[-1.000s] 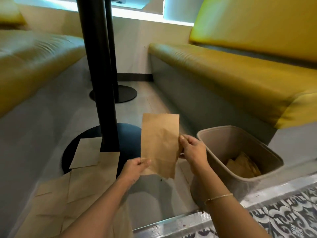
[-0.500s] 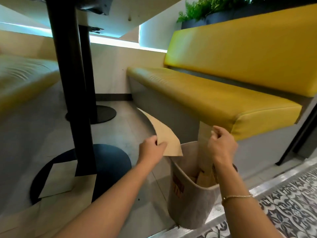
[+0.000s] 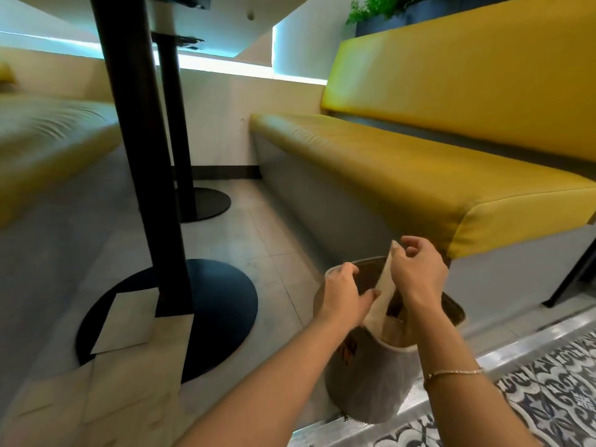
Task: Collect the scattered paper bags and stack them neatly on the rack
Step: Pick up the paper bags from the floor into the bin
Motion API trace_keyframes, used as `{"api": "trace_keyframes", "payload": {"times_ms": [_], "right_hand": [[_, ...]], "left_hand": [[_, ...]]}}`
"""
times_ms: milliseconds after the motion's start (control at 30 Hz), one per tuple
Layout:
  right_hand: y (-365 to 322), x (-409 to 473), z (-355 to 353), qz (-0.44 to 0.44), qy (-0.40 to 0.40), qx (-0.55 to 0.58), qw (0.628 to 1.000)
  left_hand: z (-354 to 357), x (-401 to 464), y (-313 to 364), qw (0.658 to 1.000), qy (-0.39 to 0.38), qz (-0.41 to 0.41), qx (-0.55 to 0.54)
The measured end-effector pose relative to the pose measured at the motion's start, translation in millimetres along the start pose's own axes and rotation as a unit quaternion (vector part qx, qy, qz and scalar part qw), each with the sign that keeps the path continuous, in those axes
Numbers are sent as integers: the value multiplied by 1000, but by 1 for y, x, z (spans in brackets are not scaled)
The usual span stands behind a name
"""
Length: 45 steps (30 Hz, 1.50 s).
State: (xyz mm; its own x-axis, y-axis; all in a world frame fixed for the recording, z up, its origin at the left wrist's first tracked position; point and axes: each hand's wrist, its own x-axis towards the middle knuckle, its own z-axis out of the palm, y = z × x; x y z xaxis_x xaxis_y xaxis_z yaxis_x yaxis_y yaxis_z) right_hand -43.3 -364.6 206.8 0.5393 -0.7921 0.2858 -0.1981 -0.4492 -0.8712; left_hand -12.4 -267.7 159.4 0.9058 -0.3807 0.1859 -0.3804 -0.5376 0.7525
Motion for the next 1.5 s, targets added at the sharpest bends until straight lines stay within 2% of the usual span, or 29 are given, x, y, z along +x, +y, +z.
{"api": "trace_keyframes", "payload": {"times_ms": [100,267,367,500,600,700,833,1033,1233,1400,1433,1500], "right_hand": [[-6,-19,23,-40,-37,-24,998],[-12,-70,91,-109,-170,-57,978],[2,-104,136,-119,-289,-112,943],[30,-145,183,-119,-411,-195,883],[52,-171,209,-110,-479,-240,837],[68,-192,230,-108,-502,-269,815],[81,-202,248,-114,-504,-270,812],[89,-202,263,-137,-508,-296,798],[94,-199,268,-148,-510,-295,795],[93,-199,272,-158,-517,-279,794],[93,-199,273,-159,-517,-276,794],[92,-199,275,-158,-512,-271,799]], "left_hand": [[-10,-1,-22,999,40,-7,12],[-40,-3,-89,991,94,-94,27],[-61,-17,-151,976,86,-181,86],[-92,-47,-237,935,54,-319,144],[-116,-66,-287,903,38,-384,191],[-135,-75,-324,881,38,-405,241],[-152,-72,-355,883,35,-363,295],[-153,-52,-376,897,-83,-261,347],[-152,-36,-384,886,-163,-253,353],[-150,-38,-393,912,-86,-212,340],[-151,-38,-391,923,-48,-179,337],[-149,-36,-384,948,78,-102,290]]}}
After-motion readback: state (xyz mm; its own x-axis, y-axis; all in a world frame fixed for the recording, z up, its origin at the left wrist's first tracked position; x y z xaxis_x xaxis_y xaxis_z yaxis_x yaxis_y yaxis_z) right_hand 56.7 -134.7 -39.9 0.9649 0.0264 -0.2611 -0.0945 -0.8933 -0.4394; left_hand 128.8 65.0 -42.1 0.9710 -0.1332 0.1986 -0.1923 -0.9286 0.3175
